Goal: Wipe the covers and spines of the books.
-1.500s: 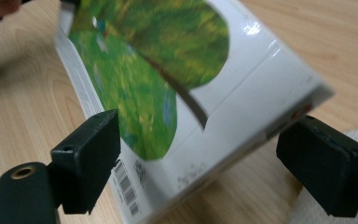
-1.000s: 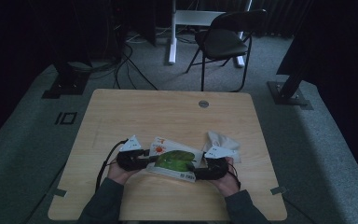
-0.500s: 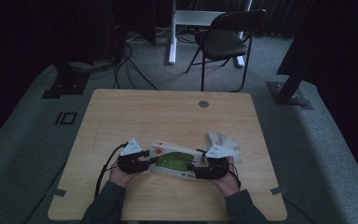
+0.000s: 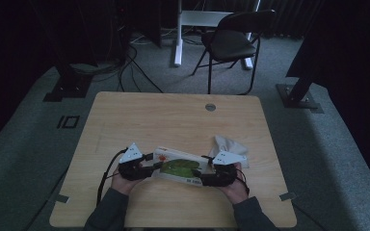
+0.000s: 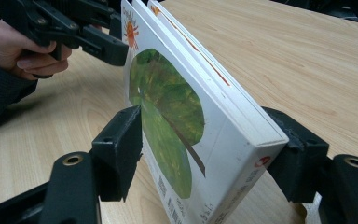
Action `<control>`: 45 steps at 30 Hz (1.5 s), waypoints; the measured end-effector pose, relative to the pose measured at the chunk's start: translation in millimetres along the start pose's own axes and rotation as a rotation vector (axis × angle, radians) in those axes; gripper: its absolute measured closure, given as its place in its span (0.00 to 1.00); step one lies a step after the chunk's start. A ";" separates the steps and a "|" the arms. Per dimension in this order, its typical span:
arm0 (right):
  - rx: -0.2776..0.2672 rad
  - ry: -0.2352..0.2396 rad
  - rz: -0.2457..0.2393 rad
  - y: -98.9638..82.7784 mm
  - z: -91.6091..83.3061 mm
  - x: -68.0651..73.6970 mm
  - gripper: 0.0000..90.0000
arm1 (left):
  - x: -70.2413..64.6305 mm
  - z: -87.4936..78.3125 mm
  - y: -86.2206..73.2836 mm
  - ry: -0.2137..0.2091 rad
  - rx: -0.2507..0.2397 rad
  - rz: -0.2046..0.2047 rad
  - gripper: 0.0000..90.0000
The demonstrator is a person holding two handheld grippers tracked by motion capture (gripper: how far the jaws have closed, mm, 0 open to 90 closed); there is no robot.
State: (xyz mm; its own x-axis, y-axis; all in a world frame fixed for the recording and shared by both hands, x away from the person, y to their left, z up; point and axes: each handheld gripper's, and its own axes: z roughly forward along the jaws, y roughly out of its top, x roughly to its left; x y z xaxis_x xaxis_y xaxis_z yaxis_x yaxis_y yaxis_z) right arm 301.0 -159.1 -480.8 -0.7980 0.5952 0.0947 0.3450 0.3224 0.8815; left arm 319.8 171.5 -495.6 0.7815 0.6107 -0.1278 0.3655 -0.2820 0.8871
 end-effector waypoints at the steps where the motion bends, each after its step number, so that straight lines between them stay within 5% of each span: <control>1: -0.002 0.004 -0.004 -0.3 -0.9 0.7 0.38 | -0.4 -1.5 0.3 0.004 -0.010 0.000 0.57; 21: -0.021 0.051 -0.040 0.5 -7.0 7.4 0.49 | -4.8 -20.2 0.6 0.062 -0.112 0.037 0.49; 33: -0.020 0.079 -0.065 0.7 -5.8 10.3 0.55 | -5.2 -13.4 2.7 -0.009 -0.114 0.061 0.41; 45: -0.011 0.087 -0.070 -0.3 -5.0 10.3 0.53 | -4.3 4.2 9.2 -0.069 -0.066 0.082 0.35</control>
State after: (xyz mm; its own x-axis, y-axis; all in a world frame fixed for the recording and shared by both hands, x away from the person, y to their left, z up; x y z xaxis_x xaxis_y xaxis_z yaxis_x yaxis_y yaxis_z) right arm 290.2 -156.7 -477.8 -0.8598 0.5055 0.0721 0.2818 0.3521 0.8925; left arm 321.9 163.2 -488.8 0.8412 0.5346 -0.0815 0.2663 -0.2783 0.9228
